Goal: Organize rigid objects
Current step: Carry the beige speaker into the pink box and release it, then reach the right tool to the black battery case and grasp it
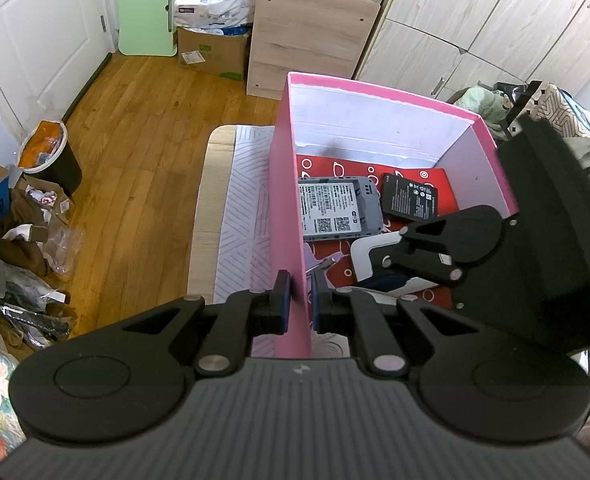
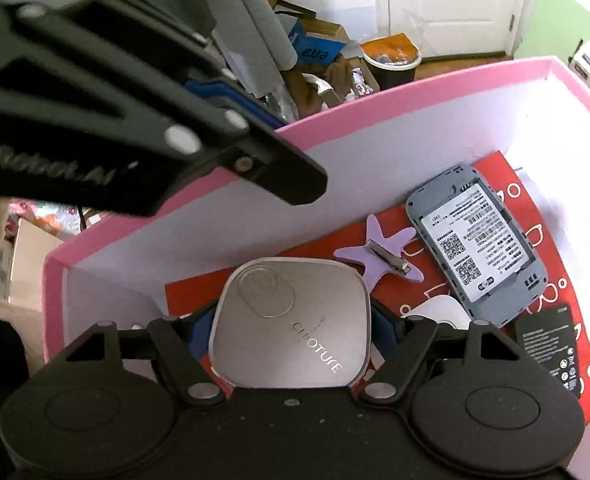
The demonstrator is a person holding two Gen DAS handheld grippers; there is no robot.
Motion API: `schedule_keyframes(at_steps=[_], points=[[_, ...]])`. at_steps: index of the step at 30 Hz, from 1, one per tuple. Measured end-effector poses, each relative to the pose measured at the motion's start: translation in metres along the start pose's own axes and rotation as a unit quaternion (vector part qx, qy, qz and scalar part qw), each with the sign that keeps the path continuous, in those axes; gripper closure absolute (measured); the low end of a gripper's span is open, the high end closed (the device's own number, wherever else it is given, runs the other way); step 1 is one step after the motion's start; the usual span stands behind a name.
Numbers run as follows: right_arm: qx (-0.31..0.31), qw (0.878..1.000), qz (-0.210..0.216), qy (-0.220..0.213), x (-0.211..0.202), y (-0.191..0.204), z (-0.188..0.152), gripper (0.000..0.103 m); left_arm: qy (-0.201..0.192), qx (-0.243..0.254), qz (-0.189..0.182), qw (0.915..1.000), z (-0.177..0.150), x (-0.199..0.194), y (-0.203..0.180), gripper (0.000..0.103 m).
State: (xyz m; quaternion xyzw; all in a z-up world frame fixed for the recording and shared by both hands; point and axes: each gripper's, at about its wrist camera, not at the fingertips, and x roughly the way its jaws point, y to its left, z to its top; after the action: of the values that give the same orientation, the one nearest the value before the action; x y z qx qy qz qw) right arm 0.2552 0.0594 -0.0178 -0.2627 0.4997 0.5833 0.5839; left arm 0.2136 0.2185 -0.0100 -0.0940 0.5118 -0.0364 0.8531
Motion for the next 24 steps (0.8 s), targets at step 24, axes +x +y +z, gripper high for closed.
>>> schedule_keyframes(at_steps=[24], points=[[0.217, 0.936, -0.131, -0.243, -0.188, -0.055, -0.173, 0.022, -0.005, -0.004, 0.000, 1.0000, 0.000, -0.001, 0.001, 0.095]])
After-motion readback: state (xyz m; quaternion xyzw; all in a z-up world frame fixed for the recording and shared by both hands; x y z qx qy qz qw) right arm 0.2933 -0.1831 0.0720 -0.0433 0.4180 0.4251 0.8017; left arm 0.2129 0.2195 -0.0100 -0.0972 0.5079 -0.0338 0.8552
